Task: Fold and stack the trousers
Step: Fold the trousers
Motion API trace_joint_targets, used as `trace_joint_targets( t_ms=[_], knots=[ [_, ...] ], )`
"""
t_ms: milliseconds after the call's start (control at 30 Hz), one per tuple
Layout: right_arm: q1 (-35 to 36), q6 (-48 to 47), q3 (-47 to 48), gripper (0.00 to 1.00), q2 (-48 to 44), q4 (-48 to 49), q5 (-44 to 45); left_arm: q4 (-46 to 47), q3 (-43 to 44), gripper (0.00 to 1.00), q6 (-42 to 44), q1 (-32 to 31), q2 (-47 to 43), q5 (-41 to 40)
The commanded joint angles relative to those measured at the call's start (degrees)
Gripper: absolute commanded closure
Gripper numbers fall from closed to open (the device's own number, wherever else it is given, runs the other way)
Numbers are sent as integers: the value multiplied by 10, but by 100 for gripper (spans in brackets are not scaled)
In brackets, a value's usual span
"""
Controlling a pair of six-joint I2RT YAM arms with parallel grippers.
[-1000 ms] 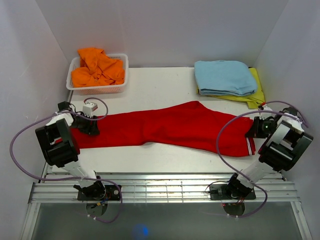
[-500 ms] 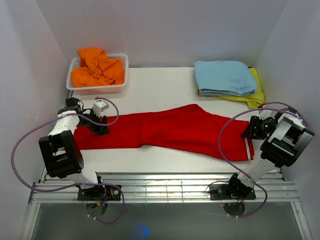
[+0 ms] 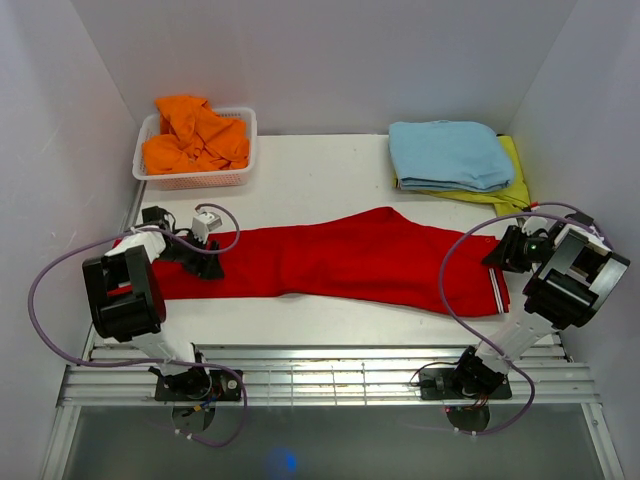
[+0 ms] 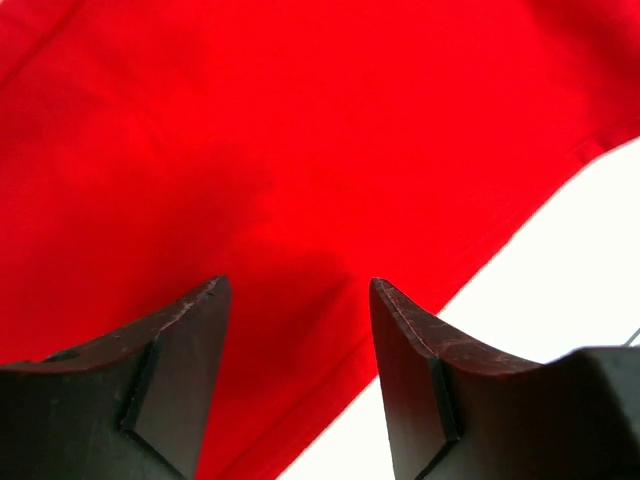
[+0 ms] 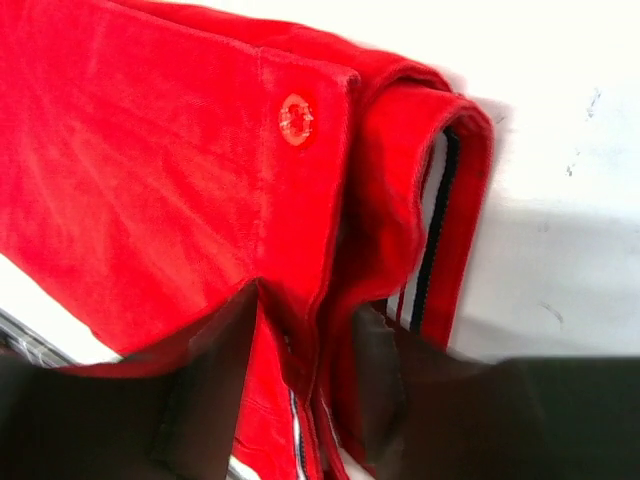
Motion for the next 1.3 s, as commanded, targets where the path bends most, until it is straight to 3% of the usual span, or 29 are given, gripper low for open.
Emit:
trace_joint_targets(
  t_ms=[0, 67, 167, 300, 433, 700, 933, 1033, 1133, 1267],
  knots=[
    [1, 3, 19, 63, 1, 0, -52, 24, 0, 32, -22, -1, 29, -24],
    [1, -10, 33, 82, 1, -12, -49, 29, -1, 34, -28, -2, 42, -42],
    [-3, -14, 55, 92, -11, -24, -43, 42, -12, 40, -31, -2, 47, -69],
    [-9, -24, 85, 92, -23, -51, -50, 55, -21, 58, -28, -1, 66, -99],
    [-10, -28, 144, 92, -11, -81, -82, 68, -31, 70, -21, -1, 86, -134],
    [-11, -9, 244, 92, 61, -94, -104, 89, -40, 81, 3, -1, 104, -162],
    [5, 48, 248, 92, 119, -15, -105, 95, -35, 82, 12, -1, 114, -165],
    [19, 64, 231, 92, 134, 24, -77, 92, -32, 71, 8, -1, 107, -163],
    [27, 87, 198, 92, 134, 103, -54, 88, -38, 70, 9, -1, 91, -150],
    [35, 74, 218, 92, 148, 81, -80, 88, -45, 71, 14, -1, 86, -157]
  ],
)
